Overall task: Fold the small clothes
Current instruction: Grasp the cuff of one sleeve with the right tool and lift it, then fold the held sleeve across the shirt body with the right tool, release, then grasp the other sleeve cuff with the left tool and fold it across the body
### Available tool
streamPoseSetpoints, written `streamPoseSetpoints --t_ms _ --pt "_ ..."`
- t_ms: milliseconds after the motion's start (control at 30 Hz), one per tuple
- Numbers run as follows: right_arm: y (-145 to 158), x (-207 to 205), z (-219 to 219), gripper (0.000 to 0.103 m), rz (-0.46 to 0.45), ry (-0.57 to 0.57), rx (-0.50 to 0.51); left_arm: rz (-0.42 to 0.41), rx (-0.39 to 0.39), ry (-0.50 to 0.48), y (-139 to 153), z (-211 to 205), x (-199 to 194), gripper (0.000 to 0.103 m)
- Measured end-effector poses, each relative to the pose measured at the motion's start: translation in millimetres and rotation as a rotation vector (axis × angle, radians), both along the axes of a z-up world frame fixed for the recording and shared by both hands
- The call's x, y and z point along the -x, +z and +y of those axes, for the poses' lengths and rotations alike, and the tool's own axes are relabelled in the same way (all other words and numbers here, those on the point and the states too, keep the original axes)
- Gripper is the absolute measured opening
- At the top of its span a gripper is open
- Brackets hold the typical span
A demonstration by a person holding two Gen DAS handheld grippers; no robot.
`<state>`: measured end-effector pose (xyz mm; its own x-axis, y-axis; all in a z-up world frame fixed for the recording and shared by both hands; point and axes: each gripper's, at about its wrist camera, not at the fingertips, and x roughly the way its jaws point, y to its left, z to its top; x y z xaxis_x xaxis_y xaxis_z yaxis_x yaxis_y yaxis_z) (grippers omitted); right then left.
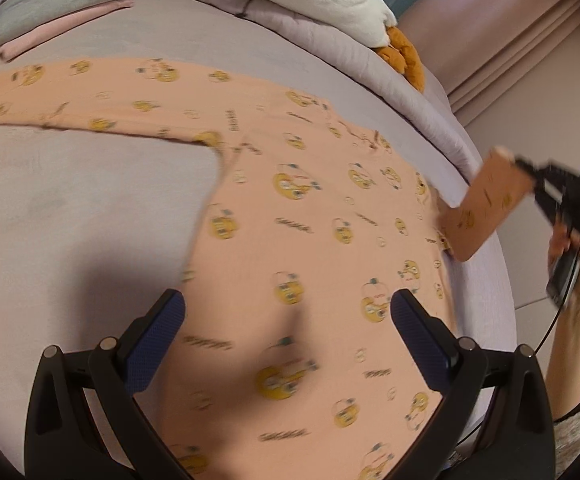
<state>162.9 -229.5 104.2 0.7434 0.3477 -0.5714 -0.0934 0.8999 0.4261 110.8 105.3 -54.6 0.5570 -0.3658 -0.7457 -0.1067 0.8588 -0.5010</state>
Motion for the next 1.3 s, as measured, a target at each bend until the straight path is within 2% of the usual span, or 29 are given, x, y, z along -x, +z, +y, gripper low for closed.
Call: streamPoseSetpoints --t_ms 67,167,267,333,500,600,633,733,800,867,900,967,1067,1167,1233,1300 --pt "5.6 -3.5 59.2 0.007 -0.021 0.060 0.105 0.002 -0.001 0.018 -1.3 10.7 5.6 0.103" --pt "-8.0 -9.3 123.7 0.007 -0.043 0.134 0.261 0.008 0.004 0.047 -5.0 29.8 13.6 0.103" --pt "-41.4 -9.1 195.8 0.007 -0.030 0.223 0.446 0.010 -0.005 0.075 -7.7 46.3 20.3 0.103" --pt "-78.8 -4.7 242.4 0.007 -0.014 0.290 0.570 0.009 -0.003 0.089 -8.7 54.2 22.9 0.103" --pt "-141.3 11.0 308.0 0.007 -0.009 0.389 0.825 0.004 0.011 0.126 -13.0 74.4 27.8 0.103" --pt "-161.8 22.3 325.1 0.008 -0.013 0.424 0.921 0.009 0.026 0.148 -16.8 83.8 29.9 0.103" --pt "-165.0 24.2 327.8 0.008 -0.010 0.437 0.926 0.010 0.033 0.155 -17.8 87.0 30.6 0.103" --pt "-166.7 30.8 335.0 0.009 -0.014 0.480 0.925 0.013 0.069 0.172 -20.9 96.3 33.1 0.103" --pt "-164.8 32.9 333.8 0.029 0.017 0.508 0.903 0.012 0.092 0.186 -21.4 102.6 35.1 0.103" --pt "-157.4 37.2 329.1 0.042 0.035 0.555 0.819 0.007 0.095 0.196 -19.6 107.9 37.3 0.103" --pt "-149.1 41.2 321.5 0.050 0.044 0.592 0.729 0.002 0.093 0.205 -18.2 111.3 38.5 0.103" --pt "-136.4 45.3 304.3 0.056 0.072 0.633 0.563 -0.004 0.088 0.228 -16.5 118.2 39.9 0.103" --pt "-119.8 37.4 263.7 0.057 0.146 0.655 0.236 -0.031 0.119 0.265 -14.6 133.9 39.6 0.103" --pt "-121.4 15.7 227.9 0.058 0.222 0.572 0.002 -0.049 0.147 0.310 -16.3 149.9 35.7 0.103" --pt "-128.3 11.9 220.7 0.057 0.237 0.529 -0.034 -0.056 0.184 0.343 -19.8 163.8 31.2 0.103" --pt "-136.1 9.6 227.1 0.056 0.238 0.502 0.013 -0.054 0.222 0.371 -23.7 177.8 25.2 0.103"
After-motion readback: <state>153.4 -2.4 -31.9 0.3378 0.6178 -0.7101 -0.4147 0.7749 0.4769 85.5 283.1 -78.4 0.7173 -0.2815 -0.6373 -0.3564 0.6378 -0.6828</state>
